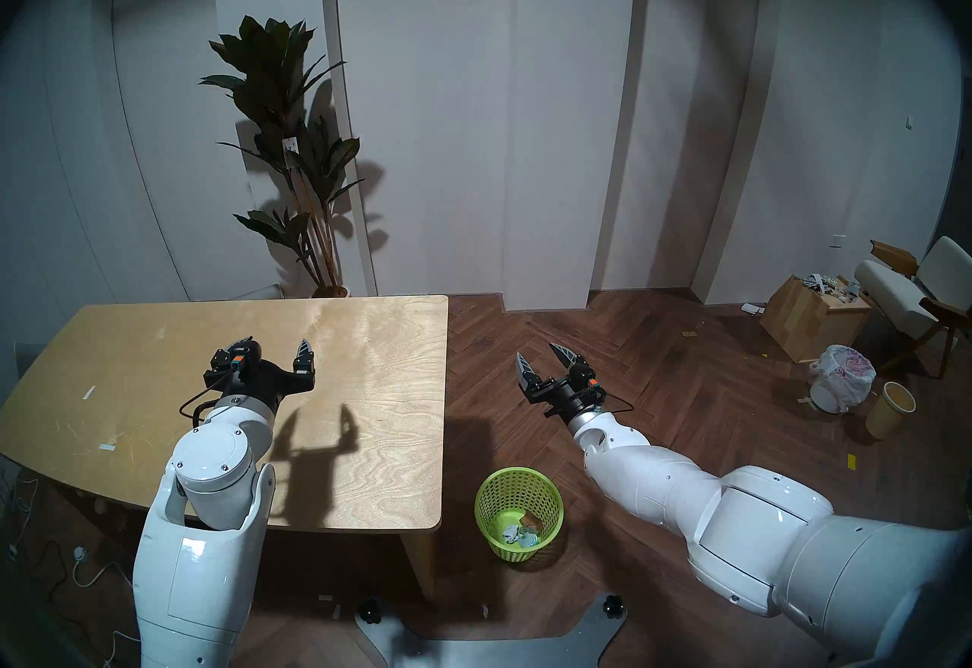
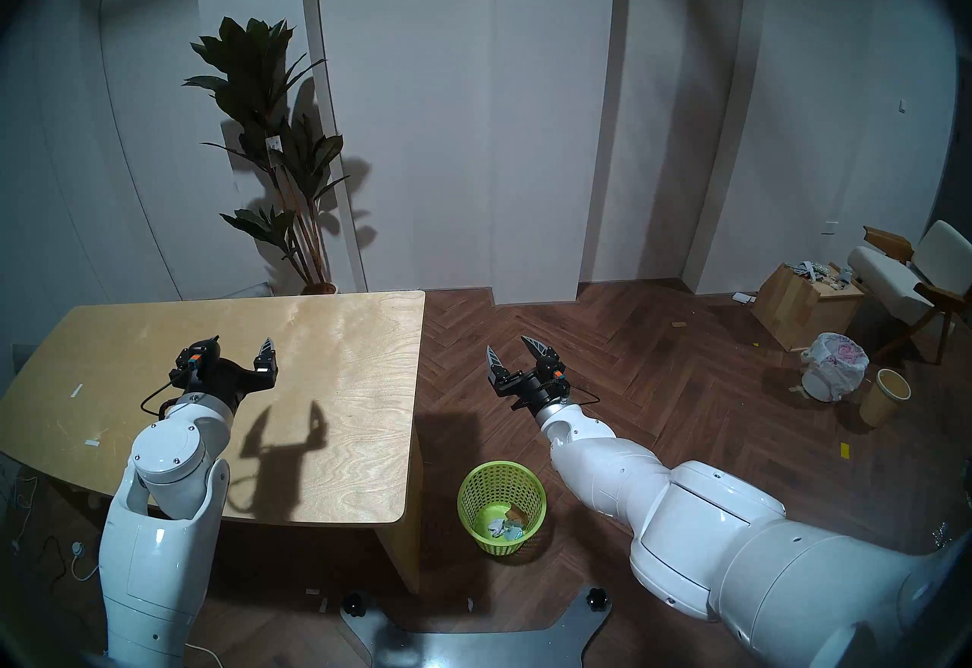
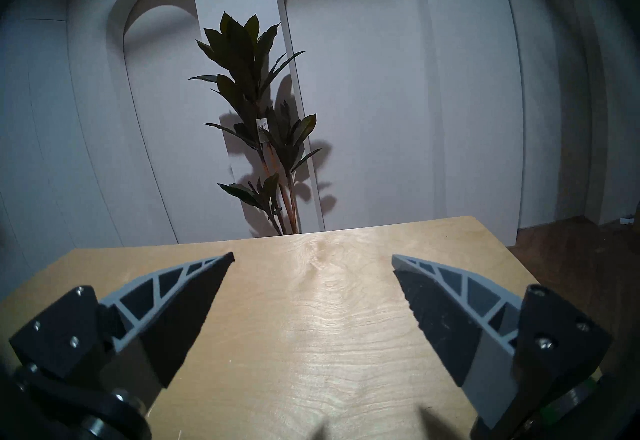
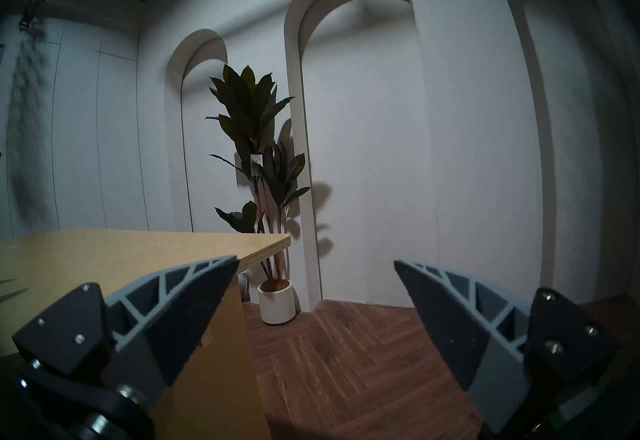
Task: Put the trash into the trash bin on the ground
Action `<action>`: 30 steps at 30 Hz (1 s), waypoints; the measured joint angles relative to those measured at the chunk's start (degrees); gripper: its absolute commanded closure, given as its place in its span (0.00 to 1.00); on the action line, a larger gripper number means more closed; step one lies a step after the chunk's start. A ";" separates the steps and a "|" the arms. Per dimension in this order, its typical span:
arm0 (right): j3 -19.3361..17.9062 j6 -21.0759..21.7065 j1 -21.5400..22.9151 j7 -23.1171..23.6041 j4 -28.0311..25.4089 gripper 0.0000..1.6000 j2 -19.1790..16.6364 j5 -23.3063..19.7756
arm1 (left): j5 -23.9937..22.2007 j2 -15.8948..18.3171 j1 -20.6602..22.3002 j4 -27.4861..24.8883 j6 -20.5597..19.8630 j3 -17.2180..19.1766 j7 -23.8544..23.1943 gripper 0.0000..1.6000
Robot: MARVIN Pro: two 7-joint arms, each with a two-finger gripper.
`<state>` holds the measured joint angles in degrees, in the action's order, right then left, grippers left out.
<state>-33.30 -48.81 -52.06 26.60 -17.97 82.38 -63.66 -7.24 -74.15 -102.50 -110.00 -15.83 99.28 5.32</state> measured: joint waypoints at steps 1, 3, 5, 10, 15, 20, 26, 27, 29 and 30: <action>-0.06 -0.21 -0.16 0.09 -0.22 0.00 -0.01 -0.07 | 0.00 0.08 0.32 0.22 0.00 -0.14 -0.10 0.00; -0.27 -0.75 -0.53 0.30 -0.81 0.00 -0.01 -0.25 | -0.01 0.25 1.13 0.76 0.00 -0.56 -0.36 0.00; -0.49 -1.32 -0.87 0.49 -1.41 0.00 -0.02 -0.45 | -0.02 0.41 1.98 1.37 0.00 -1.04 -0.62 0.00; -1.11 -2.78 -1.70 0.96 -2.98 0.00 -0.10 -0.97 | -0.03 0.72 4.30 3.33 0.00 -2.64 -1.39 0.00; -1.82 -4.15 -2.31 1.17 -4.23 0.00 -0.60 -1.43 | -0.01 0.86 6.26 5.54 -0.01 -4.36 -2.11 0.00; -2.81 -5.00 -2.43 1.17 -5.16 0.00 -1.60 -2.03 | 0.07 0.90 8.07 7.61 -0.01 -5.99 -2.77 0.00; -3.93 -5.35 -2.41 0.78 -6.00 0.00 -2.89 -2.69 | 0.19 0.91 9.99 9.51 0.00 -7.63 -3.45 0.00; -4.16 -5.39 -2.41 0.64 -6.21 0.00 -3.17 -2.84 | 0.22 0.92 10.46 9.94 0.00 -8.03 -3.60 0.00; -4.46 -5.44 -2.42 0.43 -6.49 0.00 -3.52 -3.02 | 0.27 0.92 11.11 10.52 0.00 -8.55 -3.84 0.00; -4.67 -5.46 -2.43 0.26 -6.73 0.00 -3.77 -3.14 | 0.33 0.91 11.59 10.96 0.00 -8.92 -3.98 0.00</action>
<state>-37.97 -54.28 -54.49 26.86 -24.69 78.61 -66.80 -6.92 -73.24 -90.91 -99.04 -15.83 90.37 1.33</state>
